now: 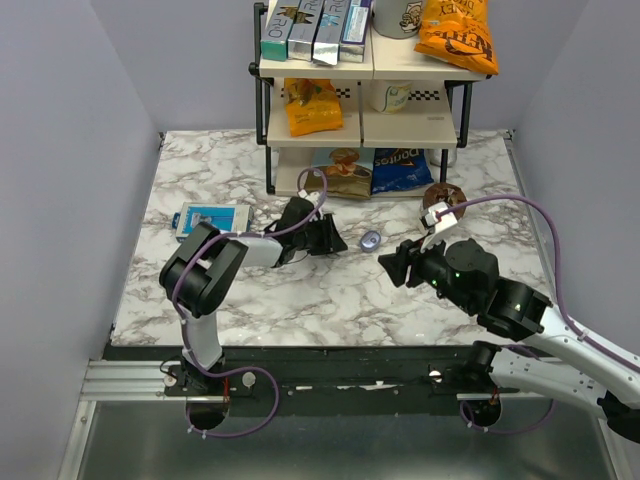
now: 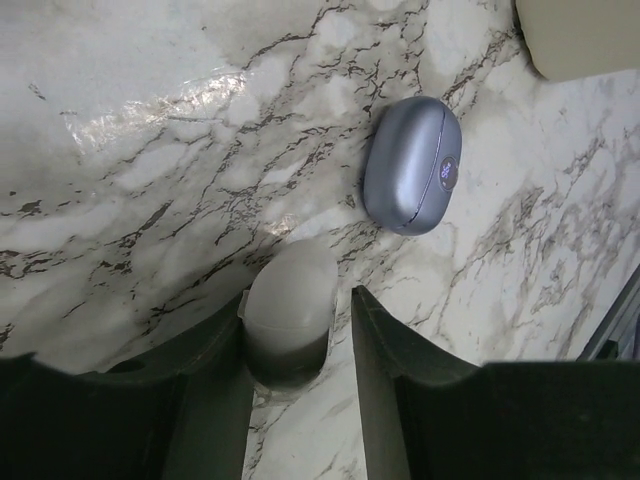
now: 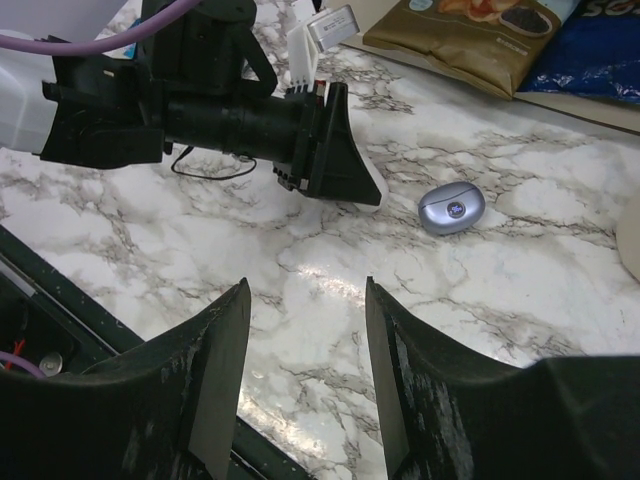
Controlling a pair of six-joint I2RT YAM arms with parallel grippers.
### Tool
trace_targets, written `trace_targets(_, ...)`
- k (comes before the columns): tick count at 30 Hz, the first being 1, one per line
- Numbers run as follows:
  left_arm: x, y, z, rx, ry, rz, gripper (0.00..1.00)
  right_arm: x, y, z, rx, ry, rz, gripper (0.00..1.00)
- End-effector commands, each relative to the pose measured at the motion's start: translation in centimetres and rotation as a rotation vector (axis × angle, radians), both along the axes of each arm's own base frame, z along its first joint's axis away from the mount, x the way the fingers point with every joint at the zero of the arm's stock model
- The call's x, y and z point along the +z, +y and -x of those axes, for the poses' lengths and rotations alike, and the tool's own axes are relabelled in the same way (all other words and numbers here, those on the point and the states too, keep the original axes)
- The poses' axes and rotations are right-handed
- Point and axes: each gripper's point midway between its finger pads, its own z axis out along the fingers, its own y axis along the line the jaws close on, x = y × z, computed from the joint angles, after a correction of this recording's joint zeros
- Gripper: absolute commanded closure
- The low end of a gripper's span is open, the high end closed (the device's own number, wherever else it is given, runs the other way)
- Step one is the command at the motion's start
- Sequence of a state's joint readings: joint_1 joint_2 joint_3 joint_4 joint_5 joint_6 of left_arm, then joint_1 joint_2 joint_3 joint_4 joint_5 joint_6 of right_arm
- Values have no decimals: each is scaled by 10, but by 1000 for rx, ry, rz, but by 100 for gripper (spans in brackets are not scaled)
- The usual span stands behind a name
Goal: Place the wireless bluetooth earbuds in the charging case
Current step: Place the charging case at the center of the board, then reset both arms
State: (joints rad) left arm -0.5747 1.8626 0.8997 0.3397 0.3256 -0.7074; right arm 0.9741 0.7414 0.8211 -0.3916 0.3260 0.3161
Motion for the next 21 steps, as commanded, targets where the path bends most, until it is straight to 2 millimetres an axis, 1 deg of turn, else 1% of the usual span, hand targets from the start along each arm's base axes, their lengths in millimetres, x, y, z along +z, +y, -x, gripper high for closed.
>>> trace_targets(1, -13, 19, 9, 18, 52, -42, 48, -4, -1, 2, 2, 6, 17, 42)
trace_targets(2, -16, 22, 12, 22, 62, -54, 48, -5, -2, 1, -1, 6, 18, 42)
trace_targets(5, -13, 36, 12, 51, 71, -68, 46, -5, -4, 1, -7, 5, 19, 42)
trace_targets(6, -9, 43, 14, 66, 64, -75, 46, -6, -4, 2, -5, 5, 19, 42)
trace_targets(7, -7, 52, 11, 88, 68, -77, 46, -6, -4, 2, -7, 4, 18, 42)
trace_targets(8, -7, 59, 13, 95, 73, -90, 46, -6, -6, 2, -11, 2, 18, 42)
trace_targets(9, 0, 67, 14, 109, 65, -93, 45, -7, -6, 2, -10, 3, 19, 42)
trace_targets(10, 1, 79, 12, 136, 67, -107, 45, -6, -6, 2, -11, 2, 16, 42)
trace_targets(11, 0, 88, 15, 145, 83, -131, 45, -7, -6, 2, -13, 2, 18, 41)
trace_targets(12, 12, 95, 14, 162, 60, -132, 45, -7, -7, 2, -16, 0, 17, 41)
trace_targets(14, 19, 114, 13, 213, 54, -171, 42, -8, -8, 1, -19, 1, 20, 41)
trace_targets(15, 35, 120, 14, 227, 24, -183, 42, -7, -8, 1, -21, -4, 17, 41)
trace_targets(16, 41, 127, 13, 254, 9, -210, 41, -9, -7, 1, -20, -2, 19, 41)
trace_targets(17, 43, 140, 15, 296, 10, -265, 41, -9, -9, 0, -28, -4, 21, 41)
trace_targets(18, 65, 146, 11, 334, -38, -266, 41, -9, -9, -1, -34, -7, 22, 41)
trace_targets(19, 73, 152, 11, 363, -55, -281, 38, -10, -10, -2, -40, -10, 22, 41)
trace_targets(20, 76, 168, 11, 432, -61, -334, 36, -10, -12, -4, -54, -14, 23, 41)
trace_targets(21, 90, 175, 11, 478, -86, -329, 35, -9, -11, -5, -59, -20, 17, 41)
